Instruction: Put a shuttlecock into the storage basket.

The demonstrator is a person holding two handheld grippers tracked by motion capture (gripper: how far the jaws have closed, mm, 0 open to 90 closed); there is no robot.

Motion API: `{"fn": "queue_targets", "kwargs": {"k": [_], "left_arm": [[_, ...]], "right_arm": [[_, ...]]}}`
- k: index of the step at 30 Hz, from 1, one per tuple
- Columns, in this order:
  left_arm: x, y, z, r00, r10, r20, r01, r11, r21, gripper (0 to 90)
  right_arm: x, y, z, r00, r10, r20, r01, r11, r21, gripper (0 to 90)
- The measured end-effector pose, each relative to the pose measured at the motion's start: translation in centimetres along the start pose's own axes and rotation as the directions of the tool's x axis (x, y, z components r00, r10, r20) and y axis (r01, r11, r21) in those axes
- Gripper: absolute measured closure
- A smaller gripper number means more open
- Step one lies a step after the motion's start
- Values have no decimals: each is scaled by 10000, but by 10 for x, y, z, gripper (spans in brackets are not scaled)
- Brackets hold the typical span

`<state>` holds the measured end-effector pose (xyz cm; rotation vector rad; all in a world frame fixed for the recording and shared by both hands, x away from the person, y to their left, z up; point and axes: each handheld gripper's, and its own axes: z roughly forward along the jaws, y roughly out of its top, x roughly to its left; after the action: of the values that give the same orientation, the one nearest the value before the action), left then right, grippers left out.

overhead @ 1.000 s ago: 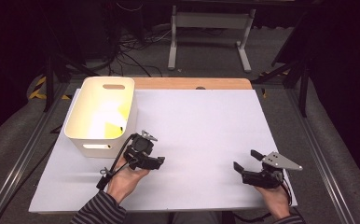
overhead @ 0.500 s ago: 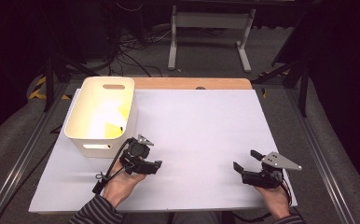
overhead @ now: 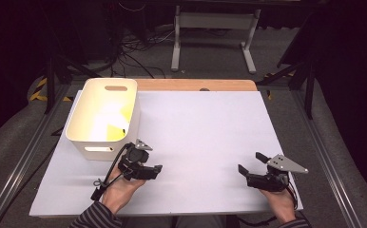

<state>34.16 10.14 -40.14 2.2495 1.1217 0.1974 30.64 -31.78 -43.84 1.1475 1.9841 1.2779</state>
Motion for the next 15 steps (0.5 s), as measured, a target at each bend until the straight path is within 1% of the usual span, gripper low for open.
{"fn": "queue_targets", "kwargs": {"k": [2,4,6,7,8,9,11,14,15], "left_arm": [[1,-2,-2,10000,9,3,-9,10000,-6,374],[4,-4,-4,10000,18,-82,-18,10000,-32,371],[6,-6,-6,10000,-83,-44,82,9999,-100,370],[7,-7,-7,9999,-149,-86,148,9998,-109,371],[8,-8,-8,9999,-119,-123,117,9999,-100,376],[9,-9,-9,9997,-208,-121,206,9997,-158,377],[10,-11,-11,9996,-135,-229,131,9998,-157,377],[11,-13,-13,9996,-258,-119,256,9995,-177,379],[11,-14,-13,9995,-270,-150,267,9995,-168,379]], "right_arm": [[0,0,0,10000,-8,3,8,10000,-1,145],[0,0,0,10000,-3,9,3,10000,-11,145],[1,0,0,10000,-10,-19,10,10000,-17,145],[1,0,0,10000,-23,-21,23,10000,-11,145],[1,0,0,10000,-33,-17,33,10000,-12,145],[1,0,0,10000,-20,-16,20,10000,-12,145],[1,0,0,10000,-9,-14,9,10000,-12,145],[1,0,1,10000,-34,-1,34,10000,19,145],[2,0,1,10000,-26,-13,26,10000,2,145]]}}
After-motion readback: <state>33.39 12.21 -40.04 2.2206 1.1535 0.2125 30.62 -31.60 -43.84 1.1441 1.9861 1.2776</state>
